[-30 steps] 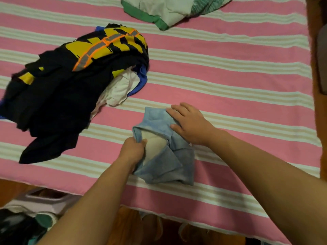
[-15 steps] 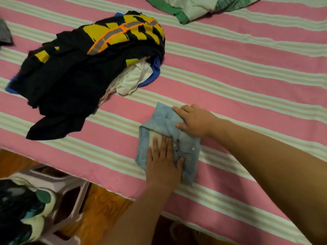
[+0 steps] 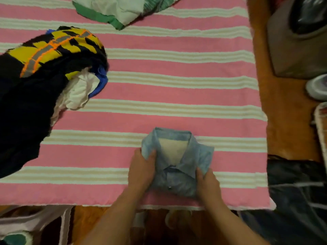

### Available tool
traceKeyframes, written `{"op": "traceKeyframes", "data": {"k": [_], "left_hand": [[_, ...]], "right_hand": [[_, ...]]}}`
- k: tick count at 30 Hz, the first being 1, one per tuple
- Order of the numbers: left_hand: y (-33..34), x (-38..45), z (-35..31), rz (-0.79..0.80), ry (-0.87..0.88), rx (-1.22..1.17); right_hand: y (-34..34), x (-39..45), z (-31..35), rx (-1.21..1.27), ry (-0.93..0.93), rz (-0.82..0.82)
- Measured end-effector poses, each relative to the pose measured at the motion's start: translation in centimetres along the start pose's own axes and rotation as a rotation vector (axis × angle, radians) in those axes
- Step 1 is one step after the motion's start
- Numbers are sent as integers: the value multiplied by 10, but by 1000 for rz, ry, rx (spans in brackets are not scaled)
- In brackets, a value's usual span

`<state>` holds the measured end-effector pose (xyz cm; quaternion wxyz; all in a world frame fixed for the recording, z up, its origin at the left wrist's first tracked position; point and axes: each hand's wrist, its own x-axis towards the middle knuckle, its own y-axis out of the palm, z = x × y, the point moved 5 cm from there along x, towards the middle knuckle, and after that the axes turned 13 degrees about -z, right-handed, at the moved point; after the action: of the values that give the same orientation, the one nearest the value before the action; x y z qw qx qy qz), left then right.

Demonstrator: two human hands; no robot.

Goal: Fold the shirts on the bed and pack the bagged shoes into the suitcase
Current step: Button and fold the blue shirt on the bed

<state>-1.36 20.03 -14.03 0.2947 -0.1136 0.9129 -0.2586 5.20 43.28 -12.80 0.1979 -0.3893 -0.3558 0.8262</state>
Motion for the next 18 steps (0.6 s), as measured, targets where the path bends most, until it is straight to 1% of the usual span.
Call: {"op": "traceKeyframes", "data": {"k": [2, 3, 4, 5, 6, 7, 8, 9, 10, 11, 13, 15, 17, 18], "left_hand": [[13, 6, -9, 30, 148, 164], [15, 8, -8, 42, 188, 220], [16, 10, -8, 49, 231, 256], [17, 12, -9, 45, 275, 273], [16, 13, -10, 36, 305, 273], [15, 16, -10, 23, 329, 286], [15, 21, -9, 18, 357, 316], [16, 24, -7, 33, 376, 349], [17, 27, -5, 58, 377, 343], [19, 29, -3, 90, 364, 290], [24, 37, 0, 161, 317, 165], [27, 48, 2, 221, 283, 139], [24, 55, 4, 275, 201, 76], [24, 57, 5, 311, 158, 10]], "right_hand": [[1, -6, -20, 81, 80, -70], [-2, -10, -25, 109, 119, -146], [-10, -14, -24, 120, 109, -281], [-20, -20, -17, 88, 25, -450], [-28, -28, -2, 29, -121, -578], [-27, -35, 12, -50, -295, -625], [-19, -39, 20, -147, -464, -612], [-6, -37, 20, -258, -578, -560], [6, -29, 14, -355, -619, -490], [17, -18, 4, -416, -595, -405], [34, 5, -19, -455, -494, -247], [41, 17, -30, -445, -495, -231], [38, 15, -30, -337, -521, -237], [35, 13, -30, -249, -498, -244]]}}
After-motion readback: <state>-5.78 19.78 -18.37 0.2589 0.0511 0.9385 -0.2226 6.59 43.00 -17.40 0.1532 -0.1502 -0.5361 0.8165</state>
